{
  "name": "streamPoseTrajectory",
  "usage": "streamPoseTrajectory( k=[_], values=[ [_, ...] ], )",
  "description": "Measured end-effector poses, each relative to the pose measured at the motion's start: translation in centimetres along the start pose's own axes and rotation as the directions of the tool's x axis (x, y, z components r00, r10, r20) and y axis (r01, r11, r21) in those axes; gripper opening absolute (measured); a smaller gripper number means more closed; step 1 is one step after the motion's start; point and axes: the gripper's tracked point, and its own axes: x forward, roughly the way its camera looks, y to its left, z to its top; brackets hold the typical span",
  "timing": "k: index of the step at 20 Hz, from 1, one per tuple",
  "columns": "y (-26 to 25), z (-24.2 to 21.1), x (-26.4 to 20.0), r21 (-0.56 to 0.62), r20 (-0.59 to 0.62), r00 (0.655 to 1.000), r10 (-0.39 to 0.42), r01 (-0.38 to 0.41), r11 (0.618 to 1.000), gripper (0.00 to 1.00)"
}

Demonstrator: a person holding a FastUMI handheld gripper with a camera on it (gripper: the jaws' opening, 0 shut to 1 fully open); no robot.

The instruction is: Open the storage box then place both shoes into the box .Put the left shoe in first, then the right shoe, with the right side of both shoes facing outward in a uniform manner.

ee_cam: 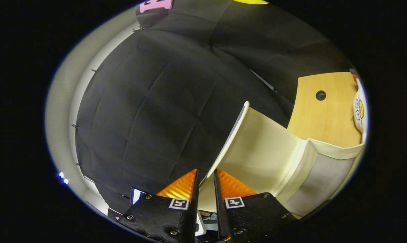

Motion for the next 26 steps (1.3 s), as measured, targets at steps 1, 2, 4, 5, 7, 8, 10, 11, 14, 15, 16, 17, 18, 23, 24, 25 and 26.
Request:
streamPoseTrajectory(
  k=[1, 2, 4, 5, 7, 8, 10, 11, 14, 15, 16, 17, 18, 23, 24, 25, 26],
  values=[
    [-0.3, -0.2, 1.2, 0.006, -0.013, 1.0, -0.008, 0.008, 1.0, 0.25],
    [-0.8, -0.5, 2.3, 0.017, -0.026, 1.0, -0.017, 0.017, 1.0, 0.24],
    [-1.5, -0.8, 4.1, 0.026, -0.036, 0.999, -0.031, 0.032, 0.999, 0.25],
    [-1.5, -0.9, 4.5, 0.028, -0.037, 0.999, -0.029, 0.03, 0.999, 0.24],
    [-1.8, -1.8, 4.7, 0.026, -0.045, 0.998, -0.054, 0.055, 0.998, 0.34],
    [-2.2, -1.8, 4.5, 0.023, -0.044, 0.997, -0.068, 0.069, 0.997, 0.36],
    [-2.8, -1.9, 3.3, 0.023, -0.041, 0.994, -0.096, 0.097, 0.995, 0.53],
    [-2.9, -1.6, 2.5, 0.024, -0.035, 0.993, -0.112, 0.113, 0.993, 0.62],
    [-3.7, -1.0, 0.0, 0.045, 0.005, 0.991, -0.135, 0.135, 0.99, 0.81],
    [-4.2, -0.7, -0.9, 0.049, 0.014, 0.989, -0.149, 0.148, 0.988, 0.94],
    [-4.9, -0.6, -2.0, 0.05, 0.025, 0.986, -0.163, 0.162, 0.986, 0.96],
    [-5.2, -0.3, -3.0, 0.054, 0.038, 0.982, -0.183, 0.18, 0.982, 0.96],
    [-5.7, -0.2, -4.3, 0.059, 0.052, 0.979, -0.199, 0.196, 0.979, 0.96],
    [-10.8, -0.7, -12.3, 0.003, 0.103, 0.912, -0.397, 0.398, 0.917, 0.96],
    [-11.4, -1.2, -13.7, -0.009, 0.101, 0.896, -0.431, 0.434, 0.901, 0.95],
    [-11.9, -1.5, -15.2, -0.011, 0.096, 0.882, -0.462, 0.465, 0.885, 0.95],
    [-12.2, -1.9, -17.2, -0.015, 0.092, 0.866, -0.491, 0.494, 0.869, 0.95]
  ],
)
